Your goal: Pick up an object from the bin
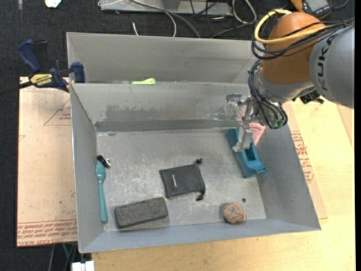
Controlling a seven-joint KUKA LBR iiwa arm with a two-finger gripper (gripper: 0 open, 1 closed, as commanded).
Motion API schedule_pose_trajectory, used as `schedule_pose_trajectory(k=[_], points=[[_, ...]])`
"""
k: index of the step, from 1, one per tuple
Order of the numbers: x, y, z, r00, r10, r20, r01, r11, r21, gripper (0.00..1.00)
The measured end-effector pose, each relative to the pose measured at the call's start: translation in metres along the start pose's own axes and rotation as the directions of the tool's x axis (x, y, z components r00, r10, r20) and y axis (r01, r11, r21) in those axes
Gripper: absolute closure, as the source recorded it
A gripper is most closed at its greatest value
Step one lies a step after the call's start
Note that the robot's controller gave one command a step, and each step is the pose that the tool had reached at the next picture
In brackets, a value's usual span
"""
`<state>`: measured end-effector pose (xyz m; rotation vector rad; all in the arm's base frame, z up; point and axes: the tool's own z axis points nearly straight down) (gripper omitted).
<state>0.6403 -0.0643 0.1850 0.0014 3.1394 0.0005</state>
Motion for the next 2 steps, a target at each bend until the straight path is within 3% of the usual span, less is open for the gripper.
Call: schedule_pose_trajectory(k=[1, 2], points=[[0.020, 0.031, 0.059, 1.000, -0.008, 0.004, 0.008, 1.000, 0.000, 0.00], [0.026, 0.047, 0.088, 0.999, -0.047, -0.001, 0.047, 0.999, -0.001, 0.00]])
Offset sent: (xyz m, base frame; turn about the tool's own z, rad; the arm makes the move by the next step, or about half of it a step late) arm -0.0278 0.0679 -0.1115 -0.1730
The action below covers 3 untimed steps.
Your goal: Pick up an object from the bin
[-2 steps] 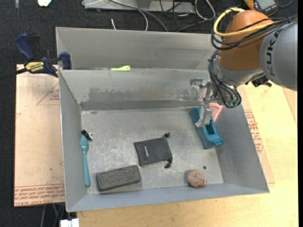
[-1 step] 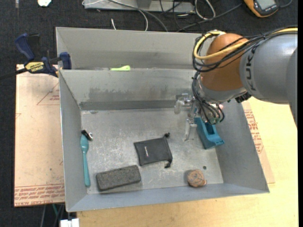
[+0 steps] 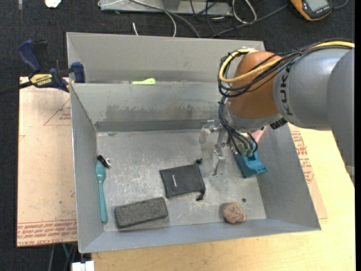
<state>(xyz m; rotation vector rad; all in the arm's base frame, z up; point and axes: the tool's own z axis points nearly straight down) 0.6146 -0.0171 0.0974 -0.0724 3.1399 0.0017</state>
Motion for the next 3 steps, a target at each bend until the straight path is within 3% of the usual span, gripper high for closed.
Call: schedule_pose_trajectory(k=[1, 2, 3], points=[[0.018, -0.008, -0.007, 0.996, -0.086, 0.002, 0.086, 0.996, -0.001, 0.00], [0.016, 0.001, 0.005, 0.998, 0.062, 0.001, -0.062, 0.998, -0.002, 0.00], [0.019, 0.025, 0.015, 0.993, -0.122, 0.002, 0.122, 0.993, -0.001, 0.00]])
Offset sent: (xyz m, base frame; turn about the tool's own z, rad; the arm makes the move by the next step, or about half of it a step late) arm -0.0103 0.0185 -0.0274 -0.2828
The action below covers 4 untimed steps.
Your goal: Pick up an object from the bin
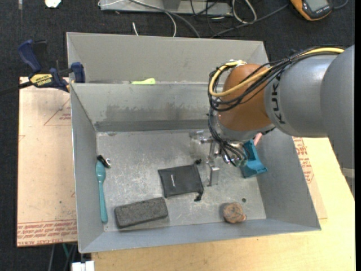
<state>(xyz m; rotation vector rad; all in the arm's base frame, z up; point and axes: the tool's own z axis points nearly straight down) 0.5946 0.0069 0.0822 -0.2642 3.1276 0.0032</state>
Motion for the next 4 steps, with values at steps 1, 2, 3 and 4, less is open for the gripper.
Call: schedule_pose_trajectory(k=[1, 2, 3, 4], points=[[-0.005, 0.015, 0.006, 0.999, 0.034, 0.001, -0.034, 0.999, -0.001, 0.00], [-0.006, 0.020, 0.009, 0.999, -0.041, 0.002, 0.041, 0.999, -0.001, 0.00], [-0.008, 0.031, 0.010, 1.000, 0.006, 0.003, -0.006, 1.000, -0.001, 0.00], [-0.014, 0.037, 0.011, 0.997, -0.071, 0.005, 0.071, 0.998, -0.001, 0.00]])
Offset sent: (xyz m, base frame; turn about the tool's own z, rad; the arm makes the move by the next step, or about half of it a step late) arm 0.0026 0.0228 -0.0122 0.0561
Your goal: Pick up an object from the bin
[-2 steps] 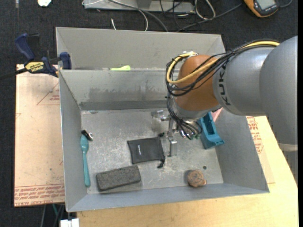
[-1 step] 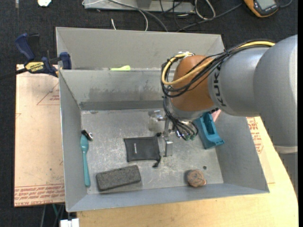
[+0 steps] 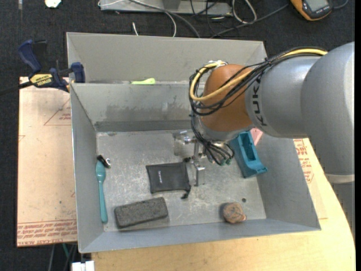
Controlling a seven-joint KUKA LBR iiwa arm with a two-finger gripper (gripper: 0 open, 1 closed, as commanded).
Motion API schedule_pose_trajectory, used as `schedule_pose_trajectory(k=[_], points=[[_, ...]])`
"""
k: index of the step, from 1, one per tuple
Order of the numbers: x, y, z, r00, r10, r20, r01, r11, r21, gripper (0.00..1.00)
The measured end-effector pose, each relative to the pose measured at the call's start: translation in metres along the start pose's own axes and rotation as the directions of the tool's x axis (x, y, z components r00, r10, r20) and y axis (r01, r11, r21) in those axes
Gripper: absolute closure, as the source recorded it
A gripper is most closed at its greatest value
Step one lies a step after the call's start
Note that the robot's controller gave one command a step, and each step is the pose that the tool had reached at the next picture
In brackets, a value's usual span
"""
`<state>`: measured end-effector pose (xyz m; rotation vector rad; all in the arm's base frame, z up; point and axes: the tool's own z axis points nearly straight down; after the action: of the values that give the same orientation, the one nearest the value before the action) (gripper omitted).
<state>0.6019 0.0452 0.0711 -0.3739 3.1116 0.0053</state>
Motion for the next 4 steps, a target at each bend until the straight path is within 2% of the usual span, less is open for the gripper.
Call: schedule_pose_trajectory(k=[1, 2, 3, 4], points=[[-0.001, 0.004, 0.000, 1.000, -0.011, 0.001, 0.011, 1.000, 0.000, 0.00], [-0.035, -0.014, 0.001, 1.000, 0.009, 0.004, -0.009, 1.000, -0.001, 0.00], [-0.038, -0.010, 0.001, 1.000, -0.013, 0.004, 0.013, 1.000, 0.000, 0.00], [-0.017, 0.031, 0.000, 1.000, 0.017, 0.010, -0.017, 1.000, -0.002, 1.00]])
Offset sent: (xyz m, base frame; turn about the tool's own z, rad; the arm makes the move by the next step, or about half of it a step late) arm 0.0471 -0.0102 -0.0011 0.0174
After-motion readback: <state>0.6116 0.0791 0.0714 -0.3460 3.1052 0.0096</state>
